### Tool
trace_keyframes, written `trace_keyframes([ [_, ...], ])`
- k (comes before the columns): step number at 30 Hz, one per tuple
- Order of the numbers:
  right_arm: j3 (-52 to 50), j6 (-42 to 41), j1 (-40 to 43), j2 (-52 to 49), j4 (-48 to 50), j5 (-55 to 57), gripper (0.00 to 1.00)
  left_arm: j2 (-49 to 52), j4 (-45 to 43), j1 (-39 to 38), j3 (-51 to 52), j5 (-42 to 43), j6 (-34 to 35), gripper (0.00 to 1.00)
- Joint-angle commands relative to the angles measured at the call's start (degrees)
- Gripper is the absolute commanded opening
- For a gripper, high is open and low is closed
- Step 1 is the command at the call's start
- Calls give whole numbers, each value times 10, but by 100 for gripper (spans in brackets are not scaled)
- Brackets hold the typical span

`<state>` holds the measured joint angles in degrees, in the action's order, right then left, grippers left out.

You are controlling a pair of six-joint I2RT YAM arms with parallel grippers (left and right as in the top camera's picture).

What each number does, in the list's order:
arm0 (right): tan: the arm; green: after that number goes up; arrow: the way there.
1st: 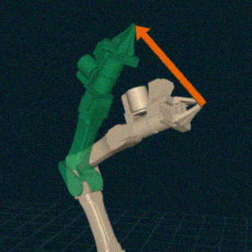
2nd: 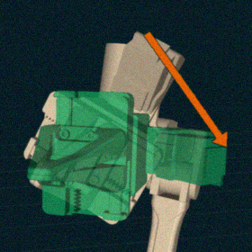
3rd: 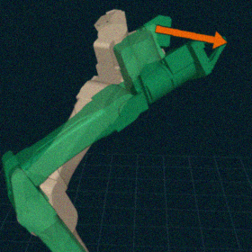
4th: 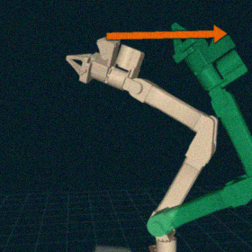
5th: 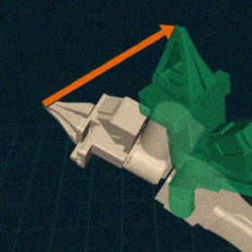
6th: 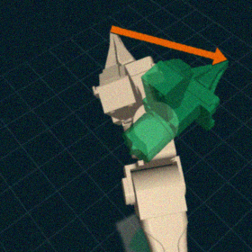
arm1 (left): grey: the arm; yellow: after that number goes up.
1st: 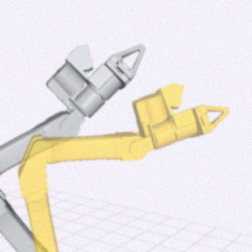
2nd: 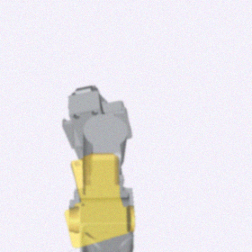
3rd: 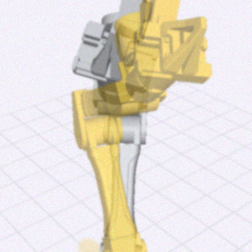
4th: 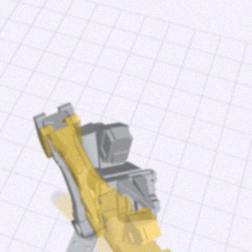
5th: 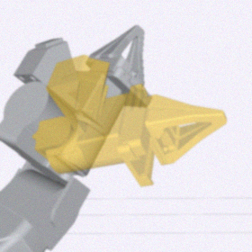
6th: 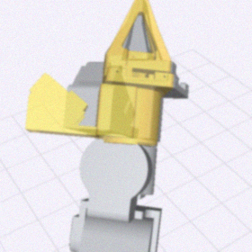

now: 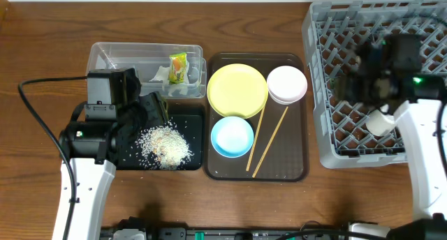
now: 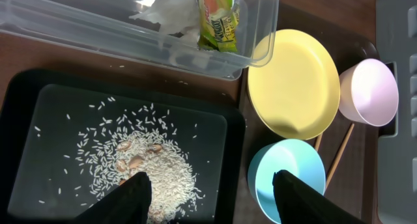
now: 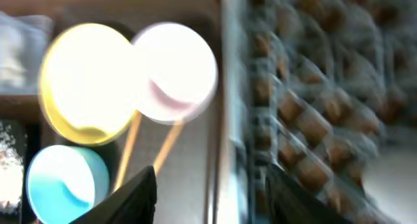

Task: Sort waste into correct bins and load items into the dishwasher rack
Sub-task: 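Grasp the pink bowl rim with right gripper and lift toward rack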

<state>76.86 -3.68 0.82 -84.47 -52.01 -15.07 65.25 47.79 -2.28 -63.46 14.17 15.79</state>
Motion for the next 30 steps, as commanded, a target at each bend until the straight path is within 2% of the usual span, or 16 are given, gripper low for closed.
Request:
trace_keyframes([
  [1,2,8,-57,-3,26,0,50,2,2,2,-2,-7,-7,63],
  [7,-1,-117,-139,-55,33,146,47,2,2,2,-2,-7,-7,63],
  [12,-1,-158,-177,-121,62,228,46,2,2,2,-2,-7,-7,63],
  [17,-1,-168,-188,-183,97,254,43,2,2,2,-2,-7,-7,63],
  [27,-1,-238,-187,-273,99,285,40,2,2,2,-2,-8,-7,63],
  [28,-1,-238,-187,-277,99,284,38,2,2,2,-2,-8,-7,63],
  [30,-1,-247,-187,-285,99,282,28,2,2,2,-2,-8,-7,63],
])
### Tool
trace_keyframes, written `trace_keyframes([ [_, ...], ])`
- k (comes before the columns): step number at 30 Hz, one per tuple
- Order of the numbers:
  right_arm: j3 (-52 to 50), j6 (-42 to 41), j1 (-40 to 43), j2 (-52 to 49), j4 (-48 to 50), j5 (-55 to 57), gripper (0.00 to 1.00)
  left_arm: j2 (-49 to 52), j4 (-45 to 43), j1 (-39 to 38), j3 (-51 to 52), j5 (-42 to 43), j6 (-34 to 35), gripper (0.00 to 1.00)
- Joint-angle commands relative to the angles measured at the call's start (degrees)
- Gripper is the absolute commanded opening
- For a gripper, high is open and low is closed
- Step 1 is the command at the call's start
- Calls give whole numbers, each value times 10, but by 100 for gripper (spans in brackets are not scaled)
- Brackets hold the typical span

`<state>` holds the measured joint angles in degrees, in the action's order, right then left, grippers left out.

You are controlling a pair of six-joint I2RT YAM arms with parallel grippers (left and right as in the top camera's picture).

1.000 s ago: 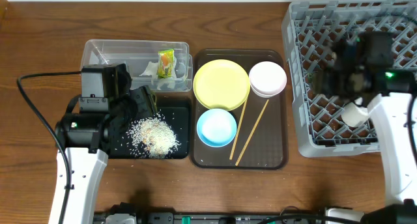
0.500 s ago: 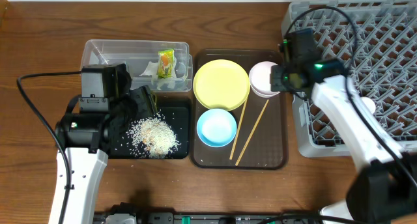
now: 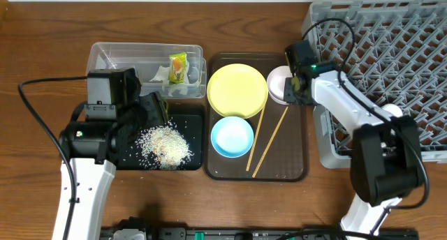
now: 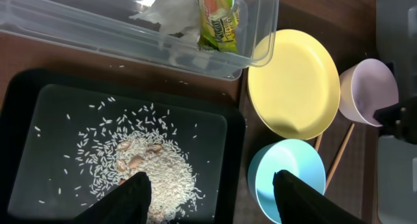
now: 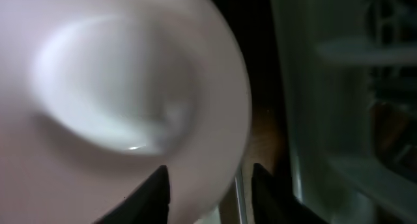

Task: Sort waste into correct bins and load items into the dishwasher rack
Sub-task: 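Grasp the pink bowl rim with right gripper and lift toward rack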

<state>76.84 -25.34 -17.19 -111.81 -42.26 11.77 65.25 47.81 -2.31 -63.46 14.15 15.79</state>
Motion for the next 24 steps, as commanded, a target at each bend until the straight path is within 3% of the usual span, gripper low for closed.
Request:
trace_keyframes([
  [1,0,-34,-7,-14,1,13,21,2,3,3,-2,-7,-7,63],
  [6,0,-52,-7,-9,4,13,2,2,6,3,-2,-7,-7,63],
  [13,3,-43,7,49,18,24,1,2,12,3,-2,-7,-7,63],
  [19,5,40,33,155,55,51,1,2,12,2,-2,-7,-7,63],
  [24,5,203,53,214,146,108,1,2,12,3,-2,-7,-7,63],
])
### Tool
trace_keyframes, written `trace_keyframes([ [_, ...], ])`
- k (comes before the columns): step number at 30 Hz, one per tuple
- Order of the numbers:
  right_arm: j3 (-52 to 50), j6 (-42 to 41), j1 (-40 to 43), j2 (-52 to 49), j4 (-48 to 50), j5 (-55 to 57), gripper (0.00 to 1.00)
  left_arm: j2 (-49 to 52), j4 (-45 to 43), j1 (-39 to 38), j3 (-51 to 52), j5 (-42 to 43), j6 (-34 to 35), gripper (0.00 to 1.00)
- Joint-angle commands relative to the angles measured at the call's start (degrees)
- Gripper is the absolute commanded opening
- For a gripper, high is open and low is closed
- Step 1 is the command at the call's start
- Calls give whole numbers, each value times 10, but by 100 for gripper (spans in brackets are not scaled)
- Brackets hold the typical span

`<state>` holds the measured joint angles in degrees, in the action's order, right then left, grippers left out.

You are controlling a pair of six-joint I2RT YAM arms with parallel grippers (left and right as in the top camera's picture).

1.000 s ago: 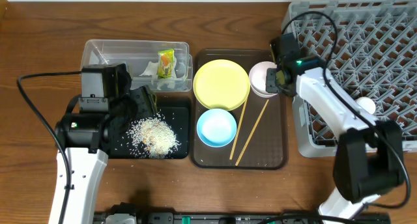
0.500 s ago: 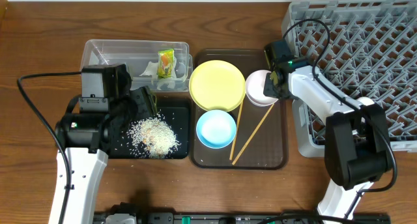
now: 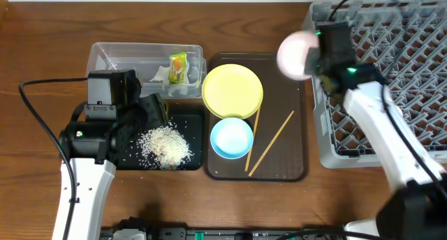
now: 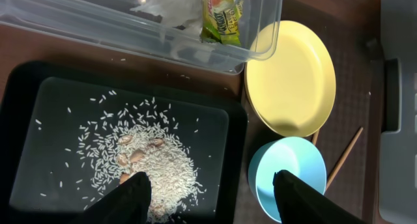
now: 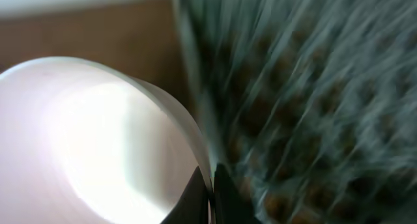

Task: Sort waste into correct bins and load items into the dishwasher rack
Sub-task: 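Grasp the pink bowl rim with right gripper and lift toward rack, then place the pink bowl tilted in the back-left of the rack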

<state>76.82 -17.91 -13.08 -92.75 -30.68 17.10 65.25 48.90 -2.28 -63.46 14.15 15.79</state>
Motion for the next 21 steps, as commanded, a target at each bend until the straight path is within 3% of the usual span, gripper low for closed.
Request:
trace_keyframes([
  [1,5,173,15,26,52,64,1,2,1,2,-2,-7,-7,64],
  [9,5,499,53,6,288,111,1,2,1,2,-2,-7,-7,64],
  [16,5,631,89,-49,431,111,1,2,1,2,-2,-7,-7,63],
  [21,5,668,108,-101,494,112,1,2,2,2,-2,-7,-7,64],
])
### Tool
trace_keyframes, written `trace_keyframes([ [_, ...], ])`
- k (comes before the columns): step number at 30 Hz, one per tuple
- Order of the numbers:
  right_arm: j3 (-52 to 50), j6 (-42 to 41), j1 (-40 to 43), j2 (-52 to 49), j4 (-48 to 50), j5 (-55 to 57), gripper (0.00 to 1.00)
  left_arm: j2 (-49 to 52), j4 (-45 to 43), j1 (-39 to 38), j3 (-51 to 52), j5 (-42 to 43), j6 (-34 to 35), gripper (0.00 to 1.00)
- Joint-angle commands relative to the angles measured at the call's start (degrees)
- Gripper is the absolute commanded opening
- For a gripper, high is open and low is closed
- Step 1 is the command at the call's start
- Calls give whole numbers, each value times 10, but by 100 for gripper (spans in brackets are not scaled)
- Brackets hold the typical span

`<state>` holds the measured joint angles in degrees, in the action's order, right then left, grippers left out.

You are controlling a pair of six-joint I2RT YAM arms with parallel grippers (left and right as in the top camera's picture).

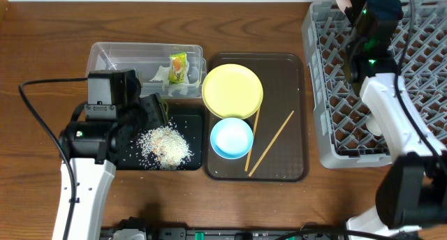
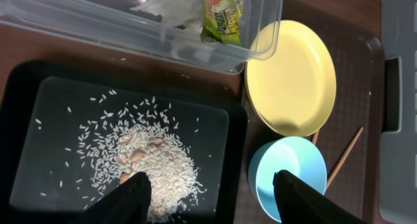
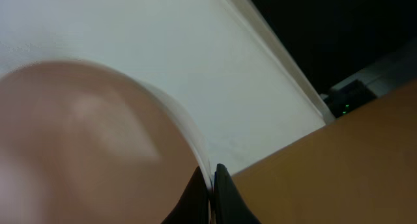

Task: Sort waste into correct bins and load items into the dishwasher rack
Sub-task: 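Place the pink bowl tilted in the back-left of the rack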

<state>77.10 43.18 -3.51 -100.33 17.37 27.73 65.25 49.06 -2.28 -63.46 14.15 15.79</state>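
Observation:
My right gripper (image 3: 210, 178) is shut on the rim of the pink bowl (image 3: 85, 139), tilted up toward the wall. In the overhead view only a sliver of the bowl shows, above the far left corner of the grey dishwasher rack (image 1: 405, 93). The yellow plate (image 1: 232, 91), blue bowl (image 1: 231, 137) and two chopsticks (image 1: 269, 142) lie on the brown tray (image 1: 293, 72). My left gripper (image 2: 212, 198) hangs open over the rice (image 2: 146, 162) on the black tray (image 2: 26, 100), its right finger above the blue bowl.
A clear bin (image 1: 119, 58) at the back left holds a green-yellow wrapper (image 1: 178, 67) and crumpled tissue (image 1: 159, 74). The rack's upright pegs fill the right side. A black cable (image 1: 35, 114) loops left of my left arm.
The right gripper, still shut on the pink bowl, has moved from above the tray's back right corner to the rack's far left corner, tilting upward. The left arm is unchanged.
At first the right gripper was open over the rack and the pink bowl sat on the tray. Then its open jaws were at the bowl's rim. Then it held the bowl lifted, with plate and chopsticks slightly shifted. Now the bowl is above the rack's back edge.

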Motion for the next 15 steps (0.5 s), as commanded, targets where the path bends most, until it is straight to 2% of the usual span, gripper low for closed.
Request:
trace_keyframes([
  [1,2,58,16,-38,23,6,1,2,0,2,-2,-7,-7,64],
  [15,2,47,7,-157,50,26,1,2,5,2,-2,-7,-7,63],
])
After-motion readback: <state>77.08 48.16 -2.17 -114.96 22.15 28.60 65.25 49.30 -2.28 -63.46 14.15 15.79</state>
